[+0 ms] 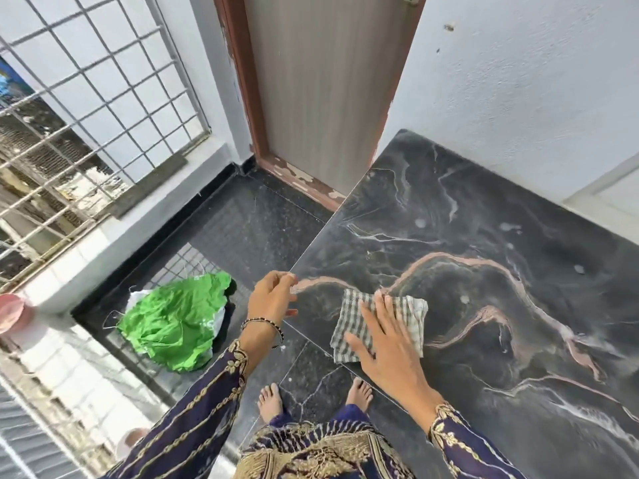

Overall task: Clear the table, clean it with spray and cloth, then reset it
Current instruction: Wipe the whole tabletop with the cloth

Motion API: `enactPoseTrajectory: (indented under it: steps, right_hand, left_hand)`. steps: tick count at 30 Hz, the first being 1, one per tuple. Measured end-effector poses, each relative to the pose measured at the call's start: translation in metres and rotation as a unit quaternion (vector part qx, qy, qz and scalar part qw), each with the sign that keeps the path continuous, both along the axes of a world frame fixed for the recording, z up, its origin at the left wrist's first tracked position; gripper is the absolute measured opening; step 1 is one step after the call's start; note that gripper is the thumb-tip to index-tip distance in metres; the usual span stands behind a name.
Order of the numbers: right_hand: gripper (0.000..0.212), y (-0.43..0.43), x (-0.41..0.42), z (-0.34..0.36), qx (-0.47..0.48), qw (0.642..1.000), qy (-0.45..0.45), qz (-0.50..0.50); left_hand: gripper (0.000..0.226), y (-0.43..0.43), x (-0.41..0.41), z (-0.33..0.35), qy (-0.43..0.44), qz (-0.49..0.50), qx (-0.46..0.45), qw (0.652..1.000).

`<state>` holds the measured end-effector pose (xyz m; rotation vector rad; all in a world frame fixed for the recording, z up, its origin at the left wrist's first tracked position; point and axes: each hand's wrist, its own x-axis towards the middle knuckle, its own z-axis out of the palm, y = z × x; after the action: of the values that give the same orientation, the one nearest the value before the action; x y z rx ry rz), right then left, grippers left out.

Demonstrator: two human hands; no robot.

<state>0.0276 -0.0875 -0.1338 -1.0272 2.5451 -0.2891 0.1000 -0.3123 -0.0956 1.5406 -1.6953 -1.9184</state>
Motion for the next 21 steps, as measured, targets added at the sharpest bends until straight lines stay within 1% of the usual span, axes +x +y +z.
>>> enactPoseTrajectory:
  steps: [2,5,7,11,13,16,21]
  right_hand:
    - [0.075,-0.007,0.009,-0.012,0.048,0.998,0.048,-0.004]
    - [0.077,-0.029,0.008,-0.022,0.043,0.994,0.087,-0.046]
    - [0.077,-0.048,0.005,-0.027,0.057,0.99,0.107,-0.068]
    - [0.075,-0.097,0.003,-0.031,0.057,0.988,0.103,-0.1]
    - [0.073,-0.12,0.011,-0.03,0.057,0.989,0.104,-0.09]
    - [0.072,-0.143,0.035,-0.028,0.045,0.993,0.096,-0.048]
    - [0.067,-0.136,0.078,-0.021,0.042,0.998,0.049,0.008]
  left_hand:
    - [0.015,-0.013,0.001,-0.001,0.004,-0.019,-0.005,1.0]
    - [0.014,-0.032,0.006,-0.001,0.0,-0.039,-0.016,0.999]
    - [0.013,-0.044,0.009,-0.002,0.003,-0.045,-0.017,0.999]
    - [0.014,-0.06,0.014,-0.001,0.01,-0.053,-0.015,0.998]
    - [0.013,-0.065,0.016,-0.001,0.014,-0.056,-0.013,0.998]
    - [0.012,-0.071,0.018,-0.001,0.019,-0.058,-0.009,0.998]
    - [0.012,-0.078,0.018,-0.001,0.016,-0.067,-0.013,0.998]
